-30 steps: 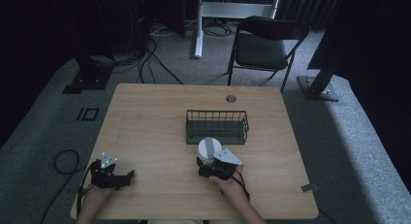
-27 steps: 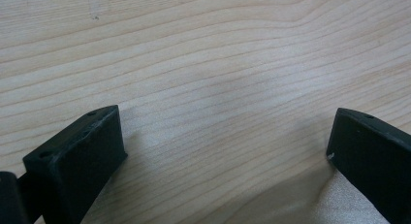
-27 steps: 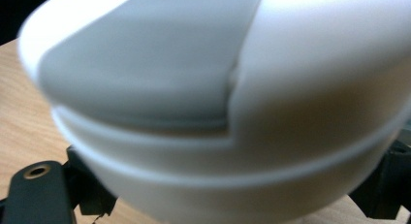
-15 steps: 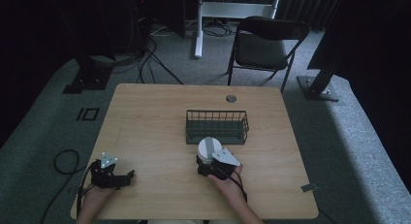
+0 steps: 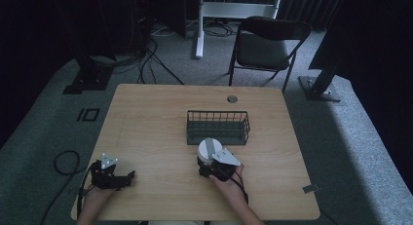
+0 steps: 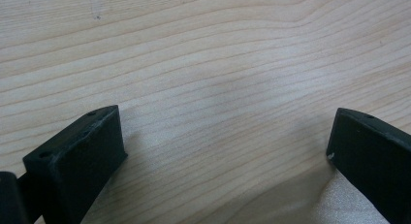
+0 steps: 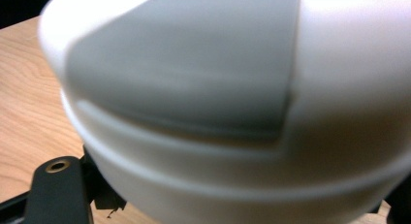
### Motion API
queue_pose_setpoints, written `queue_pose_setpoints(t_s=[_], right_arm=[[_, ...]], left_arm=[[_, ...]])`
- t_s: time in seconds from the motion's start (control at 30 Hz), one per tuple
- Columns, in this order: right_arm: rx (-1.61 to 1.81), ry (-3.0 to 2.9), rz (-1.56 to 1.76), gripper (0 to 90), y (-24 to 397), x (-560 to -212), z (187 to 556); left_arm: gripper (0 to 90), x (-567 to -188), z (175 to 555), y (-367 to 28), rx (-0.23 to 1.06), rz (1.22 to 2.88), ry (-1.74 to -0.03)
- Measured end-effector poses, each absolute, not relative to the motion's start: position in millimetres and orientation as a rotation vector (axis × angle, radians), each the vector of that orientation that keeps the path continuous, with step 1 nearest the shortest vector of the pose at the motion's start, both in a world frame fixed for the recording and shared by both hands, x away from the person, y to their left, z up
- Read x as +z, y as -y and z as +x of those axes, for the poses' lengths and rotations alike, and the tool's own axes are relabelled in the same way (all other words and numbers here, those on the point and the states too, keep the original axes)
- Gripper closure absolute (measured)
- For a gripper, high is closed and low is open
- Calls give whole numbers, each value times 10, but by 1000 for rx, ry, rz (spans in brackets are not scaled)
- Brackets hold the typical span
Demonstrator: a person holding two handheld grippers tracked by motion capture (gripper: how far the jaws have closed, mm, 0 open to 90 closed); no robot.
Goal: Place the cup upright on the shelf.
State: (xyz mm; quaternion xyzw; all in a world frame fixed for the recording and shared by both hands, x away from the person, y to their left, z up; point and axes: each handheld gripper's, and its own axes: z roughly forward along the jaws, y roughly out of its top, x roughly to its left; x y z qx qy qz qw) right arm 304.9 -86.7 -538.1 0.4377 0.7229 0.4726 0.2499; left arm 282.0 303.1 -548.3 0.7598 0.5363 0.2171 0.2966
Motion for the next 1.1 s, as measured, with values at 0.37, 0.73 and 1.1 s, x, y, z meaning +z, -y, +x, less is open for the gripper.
queue_pose_setpoints(t_s=[0.37, 0.73, 1.1], right_arm=[[1342, -1963, 1144, 176, 860, -5068, 3034], [1377, -1939, 1121, 177, 878, -4786, 3113], [1410, -1882, 1115, 177, 918, -4506, 3265]], left_arm=[[2, -5483, 2820, -3030, 577, 2019, -1426], [2, -5484, 2820, -3030, 577, 2018, -1427], [2, -5484, 2820, -3030, 578, 2018, -1426]])
